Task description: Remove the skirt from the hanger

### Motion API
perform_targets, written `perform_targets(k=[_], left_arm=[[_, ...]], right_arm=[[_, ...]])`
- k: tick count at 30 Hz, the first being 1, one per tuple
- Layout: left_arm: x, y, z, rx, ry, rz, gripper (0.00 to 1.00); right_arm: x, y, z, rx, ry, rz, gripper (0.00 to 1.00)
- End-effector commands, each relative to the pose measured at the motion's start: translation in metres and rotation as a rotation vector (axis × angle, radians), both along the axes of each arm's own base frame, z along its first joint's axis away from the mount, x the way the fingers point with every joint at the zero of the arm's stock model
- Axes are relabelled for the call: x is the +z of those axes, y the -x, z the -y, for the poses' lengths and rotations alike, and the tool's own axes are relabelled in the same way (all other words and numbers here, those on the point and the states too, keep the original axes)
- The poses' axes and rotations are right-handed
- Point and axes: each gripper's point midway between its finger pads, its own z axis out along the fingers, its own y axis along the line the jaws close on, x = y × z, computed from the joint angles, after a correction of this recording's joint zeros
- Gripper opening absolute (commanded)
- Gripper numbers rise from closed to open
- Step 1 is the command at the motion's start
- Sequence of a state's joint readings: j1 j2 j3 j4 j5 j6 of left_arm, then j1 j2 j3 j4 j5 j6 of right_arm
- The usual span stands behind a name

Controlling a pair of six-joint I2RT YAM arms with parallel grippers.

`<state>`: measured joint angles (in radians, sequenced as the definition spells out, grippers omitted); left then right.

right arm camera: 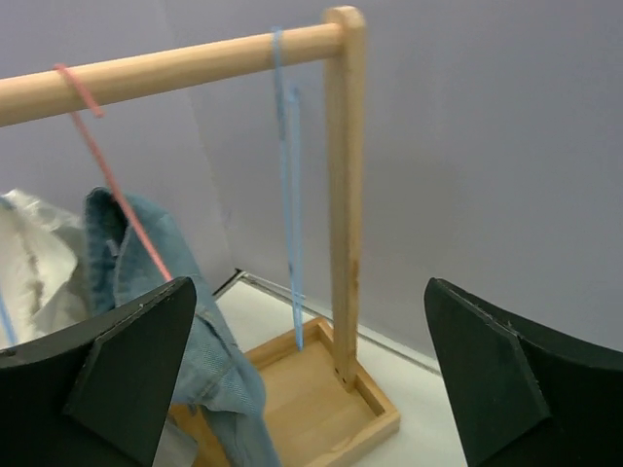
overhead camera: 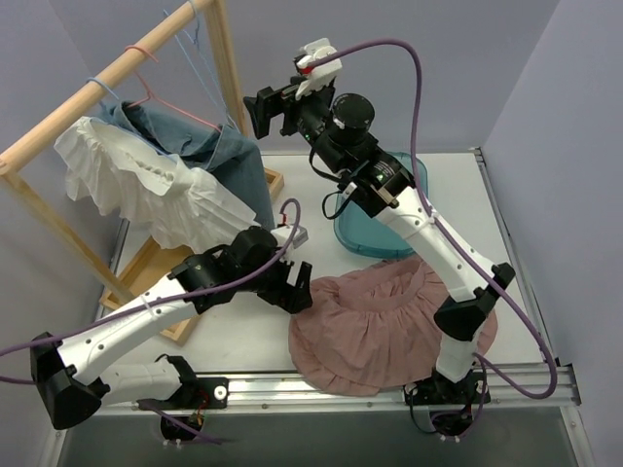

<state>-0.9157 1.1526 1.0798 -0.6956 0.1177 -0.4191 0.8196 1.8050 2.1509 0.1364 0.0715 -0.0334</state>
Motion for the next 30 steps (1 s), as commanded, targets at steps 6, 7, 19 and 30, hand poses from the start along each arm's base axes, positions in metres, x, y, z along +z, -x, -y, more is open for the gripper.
perform_targets(k=[6,7,19,30], left_arm=[[0.0,0.003,0.051,-0.044,-0.042,0.089,0.94],[0.002,0.001,0.049,-0.02,-0.047,0.091,0.94],[0.098,-0.019,-0.014,0.121,0.146,0.287,0.94],[0.129,-0.012,-0.026,0.126,0.206,0.324,0.94]], right_arm=[[-0.022,0.024,0.19,-0.701,-0.181,-0.325,1.0],[-0.037,0.032,0.199,-0.716,-0.164,-0.368,1.0],[-0.3,0.175,0.199,-0.447,0.158,-1.068,1.0],[-0.428,0.244,0.147,-0.308,0.447,-1.22,1.0]])
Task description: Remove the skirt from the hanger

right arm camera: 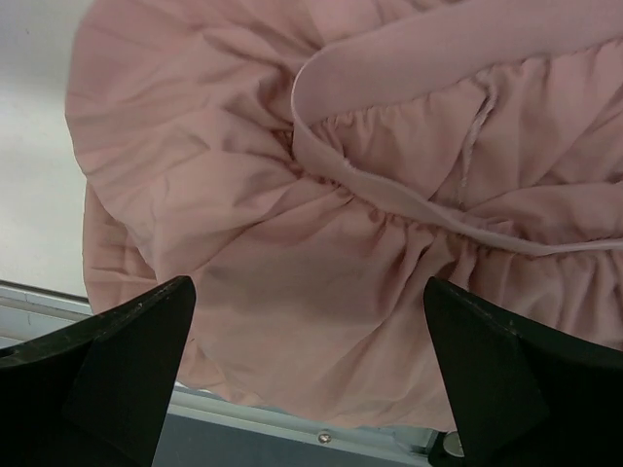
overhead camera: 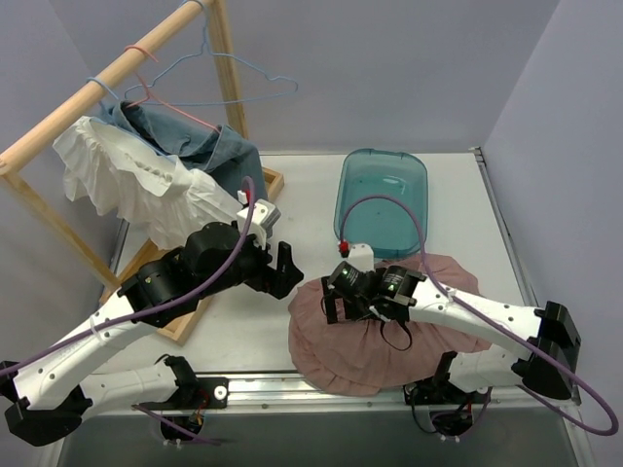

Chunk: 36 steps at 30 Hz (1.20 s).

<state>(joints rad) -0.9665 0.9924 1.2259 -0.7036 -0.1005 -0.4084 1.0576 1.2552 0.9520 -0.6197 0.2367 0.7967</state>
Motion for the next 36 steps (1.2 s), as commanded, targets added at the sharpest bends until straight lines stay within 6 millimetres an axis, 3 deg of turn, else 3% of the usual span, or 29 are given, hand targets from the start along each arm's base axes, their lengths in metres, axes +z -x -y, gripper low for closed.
perform_targets(k=[1,6,11,15,18,19,21,22,23,26,27,30,31,33,34,36], left_arm=[[0.026,0.003,-0.008,0.0,0.044,0.044,0.94],[0.028,0.004,-0.013,0.001,0.038,0.056,0.94],[0.033,0.005,-0.01,-0.012,0.06,0.057,0.94],[0.036,0.007,-0.01,-0.02,0.065,0.06,0.94],[0.035,0.008,-0.012,-0.022,0.057,0.06,0.94],[0.037,0.008,-0.014,-0.02,0.055,0.064,0.94],[0.039,0.008,-0.019,-0.006,0.047,0.072,0.94],[0.046,0.008,-0.022,-0.003,0.054,0.09,0.94],[0.048,0.007,-0.024,0.003,0.05,0.099,0.94],[0.06,0.004,-0.035,0.035,0.042,0.142,0.94],[0.062,0.002,-0.042,0.061,0.031,0.153,0.94],[0.074,0.001,-0.053,0.098,0.052,0.188,0.95],[0.08,0.004,-0.057,0.104,0.076,0.202,0.95],[0.084,0.005,-0.058,0.103,0.102,0.217,0.98],[0.087,0.008,-0.059,0.098,0.119,0.22,0.99],[0.087,0.009,-0.058,0.09,0.129,0.221,1.0]], right_arm=[[-0.011,0.012,-0.013,-0.026,-0.036,-0.009,1.0],[-0.057,0.026,-0.012,-0.029,0.057,-0.024,1.0],[-0.093,0.015,0.005,-0.134,0.235,0.077,1.0],[-0.114,0.007,0.006,-0.159,0.31,0.126,1.0],[-0.119,0.009,-0.012,-0.132,0.292,0.148,0.84],[-0.118,0.01,-0.021,-0.119,0.272,0.157,0.54],[-0.104,0.011,-0.045,-0.084,0.237,0.207,0.07],[-0.097,0.012,-0.045,-0.077,0.264,0.223,0.0],[-0.08,0.01,-0.063,-0.071,0.231,0.254,0.0],[-0.036,0.0,-0.071,-0.06,0.237,0.344,0.0],[-0.009,-0.009,-0.085,-0.069,0.184,0.377,0.0],[0.066,-0.042,-0.09,-0.092,0.091,0.474,0.0],[0.087,-0.065,-0.083,-0.138,0.059,0.493,0.0],[0.136,-0.089,-0.067,-0.118,0.031,0.563,0.0],[0.169,-0.114,-0.056,-0.178,-0.025,0.606,0.0],[0.209,-0.133,-0.035,-0.175,-0.034,0.661,0.0]])
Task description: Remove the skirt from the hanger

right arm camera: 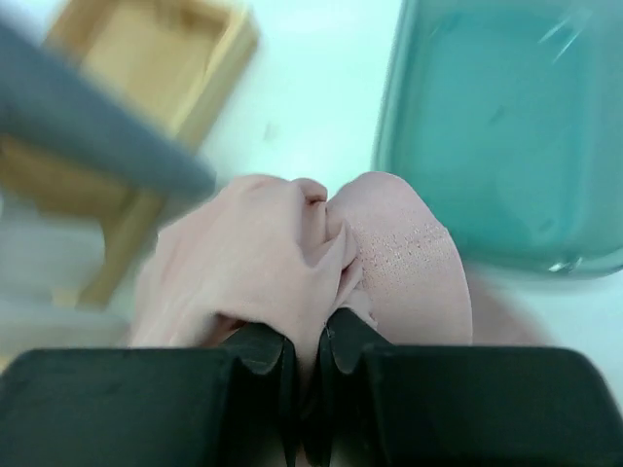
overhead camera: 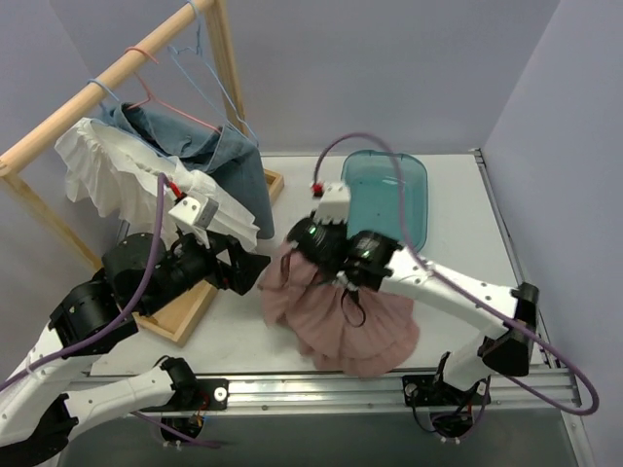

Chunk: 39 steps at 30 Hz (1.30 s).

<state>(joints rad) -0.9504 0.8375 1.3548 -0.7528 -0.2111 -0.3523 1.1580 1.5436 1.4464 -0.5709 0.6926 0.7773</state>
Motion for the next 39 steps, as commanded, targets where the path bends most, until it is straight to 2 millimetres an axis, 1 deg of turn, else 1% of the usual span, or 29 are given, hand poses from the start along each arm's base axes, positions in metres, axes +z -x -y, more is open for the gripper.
perform_targets(k=[1,2,3,4,5,6,7,8,10,11,13,14,15,16,17,18,19,20,21,23,24,26,27,32,33,36,37,38,39], left_arm=[[0.0,0.005,-0.003,-0.02,-0.016,0.011,1.0],[0.0,0.005,-0.003,-0.02,-0.015,0.012,1.0],[-0.001,0.004,-0.002,-0.022,-0.022,0.008,1.0],[-0.003,0.004,-0.001,-0.025,-0.026,0.006,1.0],[-0.002,0.004,-0.001,-0.027,-0.031,0.008,1.0],[-0.002,0.004,-0.001,-0.028,-0.029,0.009,1.0],[-0.002,0.003,-0.002,-0.023,-0.035,0.01,1.0],[-0.001,0.004,-0.003,-0.022,-0.035,0.012,0.95],[-0.003,0.003,-0.005,-0.011,-0.038,0.011,0.95],[-0.004,0.003,-0.005,-0.011,-0.039,0.01,0.94],[-0.011,0.003,-0.003,-0.013,-0.047,-0.003,0.94],[-0.013,0.004,-0.002,-0.02,-0.042,-0.01,0.94],[-0.016,0.004,0.001,-0.025,-0.038,-0.02,0.94],[-0.022,0.004,0.003,-0.03,-0.045,-0.031,0.94],[-0.023,0.005,0.004,-0.032,-0.037,-0.039,0.94],[-0.024,0.004,0.006,-0.033,-0.033,-0.04,0.93],[-0.028,0.004,0.007,-0.037,-0.036,-0.046,0.93],[-0.029,0.006,0.007,-0.042,-0.033,-0.049,0.93],[-0.031,0.006,0.008,-0.043,-0.03,-0.055,0.93],[-0.036,0.006,0.009,-0.044,-0.038,-0.063,0.93],[-0.039,0.006,0.009,-0.044,-0.044,-0.068,0.93],[-0.042,0.006,0.008,-0.043,-0.051,-0.072,0.93],[-0.043,0.005,0.009,-0.043,-0.051,-0.072,0.93],[-0.048,0.003,0.014,-0.053,-0.064,-0.079,0.93],[-0.05,0.003,0.014,-0.054,-0.069,-0.083,0.93],[-0.051,0.003,0.015,-0.054,-0.071,-0.085,0.93],[-0.05,0.003,0.014,-0.051,-0.068,-0.081,0.93],[-0.049,0.003,0.013,-0.048,-0.067,-0.081,0.93],[-0.048,0.003,0.013,-0.047,-0.064,-0.079,0.93]], right_arm=[[0.139,-0.071,0.078,-0.101,0.001,0.272,0.0],[0.14,-0.072,0.079,-0.101,0.001,0.273,0.0],[0.167,-0.081,0.086,-0.122,-0.029,0.323,0.0],[0.176,-0.093,0.099,-0.137,0.023,0.346,0.0],[0.197,-0.1,0.103,-0.155,0.005,0.391,0.0],[0.206,-0.105,0.106,-0.162,0.012,0.41,0.0],[0.215,-0.111,0.116,-0.167,0.039,0.428,0.0],[0.228,-0.117,0.118,-0.175,0.021,0.465,0.0],[0.245,-0.126,0.125,-0.172,0.005,0.518,0.0],[0.26,-0.129,0.121,-0.141,-0.008,0.57,0.0],[0.275,-0.134,0.122,-0.123,-0.011,0.628,0.0],[0.289,-0.14,0.125,-0.115,-0.017,0.68,0.0],[0.289,-0.15,0.124,-0.114,-0.005,0.688,0.0],[0.305,-0.153,0.128,-0.121,-0.017,0.721,0.0],[0.31,-0.162,0.135,-0.139,-0.007,0.735,0.0],[0.307,-0.173,0.132,-0.134,0.03,0.735,0.0],[0.311,-0.177,0.135,-0.138,0.04,0.746,0.0],[0.325,-0.182,0.146,-0.16,0.033,0.774,0.0],[0.323,-0.193,0.141,-0.139,0.041,0.776,0.0],[0.335,-0.199,0.15,-0.156,0.043,0.793,0.0],[0.328,-0.208,0.154,-0.168,0.065,0.776,0.0],[0.323,-0.216,0.161,-0.175,0.064,0.769,0.0],[0.311,-0.222,0.166,-0.181,0.075,0.748,0.0],[0.283,-0.236,0.17,-0.164,0.044,0.719,0.0],[0.272,-0.24,0.171,-0.162,0.05,0.698,0.0],[0.253,-0.242,0.176,-0.184,0.061,0.659,0.0],[0.229,-0.243,0.177,-0.19,0.081,0.611,0.0],[0.228,-0.236,0.183,-0.213,0.067,0.61,0.0],[0.219,-0.233,0.186,-0.225,0.066,0.594,0.0]])
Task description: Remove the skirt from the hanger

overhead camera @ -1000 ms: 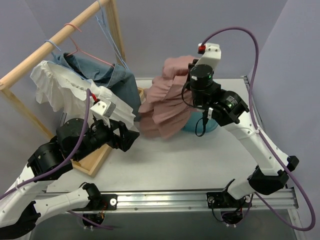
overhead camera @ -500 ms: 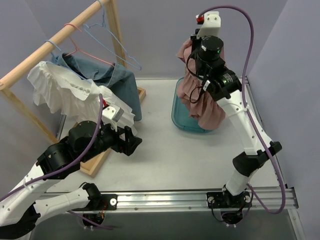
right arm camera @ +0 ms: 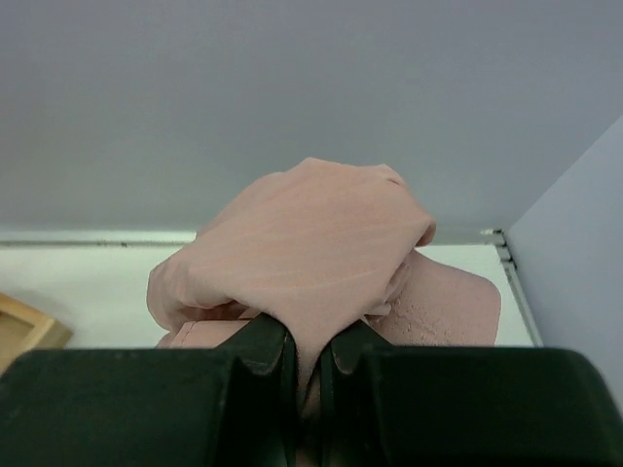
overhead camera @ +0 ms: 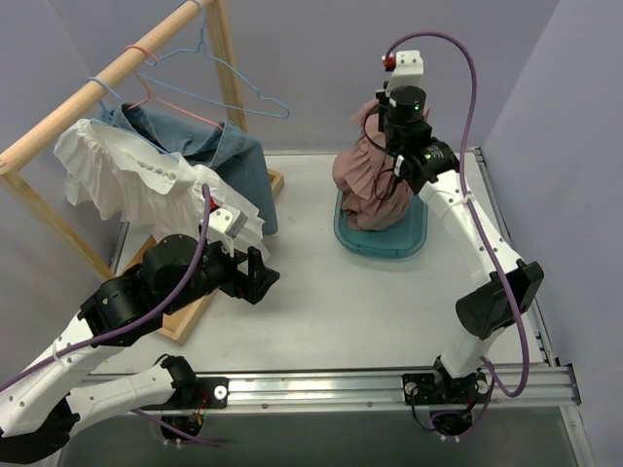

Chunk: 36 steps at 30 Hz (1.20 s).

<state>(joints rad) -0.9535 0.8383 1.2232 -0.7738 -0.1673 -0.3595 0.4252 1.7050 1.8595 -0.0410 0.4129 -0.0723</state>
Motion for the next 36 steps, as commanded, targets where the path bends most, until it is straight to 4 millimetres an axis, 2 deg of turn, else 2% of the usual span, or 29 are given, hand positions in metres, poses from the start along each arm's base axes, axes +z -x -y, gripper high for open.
perform_targets(k=[1,3,4,7,8,10,11,12,13,14,17,19,20,21,24,26,29,30,31,32,33,34,35,36], left_arm=[[0.013,-0.002,0.002,0.003,0.048,0.027,0.93],[0.013,-0.002,0.002,0.004,0.046,0.026,0.93],[0.012,-0.002,0.002,0.003,0.041,0.022,0.93],[0.009,-0.002,0.005,-0.007,0.031,0.01,0.93],[0.009,-0.001,0.006,-0.008,0.035,0.005,0.93],[0.01,-0.002,0.007,-0.005,0.043,0.002,0.93],[0.01,-0.001,0.008,-0.004,0.054,-0.003,0.93],[0.009,0.0,0.008,-0.004,0.057,-0.011,0.93],[0.009,0.001,0.008,-0.006,0.062,-0.016,0.93],[0.005,0.002,0.01,-0.004,0.068,-0.034,0.94],[-0.005,0.007,0.019,-0.04,0.07,-0.086,0.95],[-0.012,0.012,0.025,-0.071,0.071,-0.122,0.94],[-0.017,0.014,0.027,-0.073,0.077,-0.139,0.94],[-0.017,0.015,0.026,-0.072,0.081,-0.144,0.94],[-0.011,0.016,0.016,-0.041,0.107,-0.122,0.95],[-0.001,0.013,0.006,-0.004,0.129,-0.085,0.95],[0.013,0.008,-0.002,0.022,0.135,-0.031,0.97],[0.02,0.006,-0.002,0.025,0.132,-0.011,0.99],[0.02,0.004,-0.004,0.024,0.101,0.008,0.96],[0.022,0.0,-0.006,0.039,0.081,0.021,0.95],[0.021,-0.004,-0.007,0.049,0.054,0.025,0.95],[0.024,-0.004,-0.011,0.054,0.036,0.036,0.94],[0.024,-0.006,-0.014,0.068,0.025,0.041,0.95],[0.027,-0.004,-0.017,0.069,0.03,0.049,0.94]], right_arm=[[0.011,0.022,0.016,-0.051,-0.085,0.071,0.0],[0.007,0.036,0.022,-0.069,-0.135,0.077,0.0],[-0.014,0.038,0.021,-0.066,-0.129,0.044,0.0],[-0.039,0.04,0.022,-0.069,-0.144,0.004,0.0],[-0.064,0.037,0.019,-0.063,-0.129,-0.046,0.0],[-0.098,0.034,0.01,-0.04,-0.13,-0.137,0.0],[-0.126,0.027,0.006,-0.043,-0.118,-0.204,0.0],[-0.143,0.023,0.002,-0.04,-0.121,-0.251,0.0],[-0.168,0.028,0.001,-0.057,-0.124,-0.333,0.0],[-0.193,0.024,-0.002,-0.066,-0.116,-0.394,0.0],[-0.232,0.024,-0.008,-0.07,-0.133,-0.481,0.0],[-0.243,0.026,-0.01,-0.065,-0.129,-0.518,0.13],[-0.249,0.027,-0.01,-0.072,-0.124,-0.535,0.24],[-0.25,0.029,-0.008,-0.081,-0.116,-0.551,0.47],[-0.244,0.037,0.0,-0.108,-0.09,-0.572,0.67],[-0.219,0.038,0.002,-0.119,-0.098,-0.533,0.74],[-0.182,0.045,-0.005,-0.062,-0.156,-0.476,0.99],[-0.171,0.046,-0.009,-0.035,-0.178,-0.457,1.0],[-0.152,0.052,-0.013,-0.002,-0.204,-0.424,1.0],[-0.144,0.055,-0.023,0.056,-0.233,-0.418,1.0],[-0.126,0.055,-0.035,0.133,-0.258,-0.376,1.0],[-0.101,0.065,-0.047,0.227,-0.285,-0.319,1.0],[-0.084,0.074,-0.069,0.338,-0.302,-0.271,1.0],[-0.031,0.086,-0.091,0.492,-0.349,-0.104,1.0]])
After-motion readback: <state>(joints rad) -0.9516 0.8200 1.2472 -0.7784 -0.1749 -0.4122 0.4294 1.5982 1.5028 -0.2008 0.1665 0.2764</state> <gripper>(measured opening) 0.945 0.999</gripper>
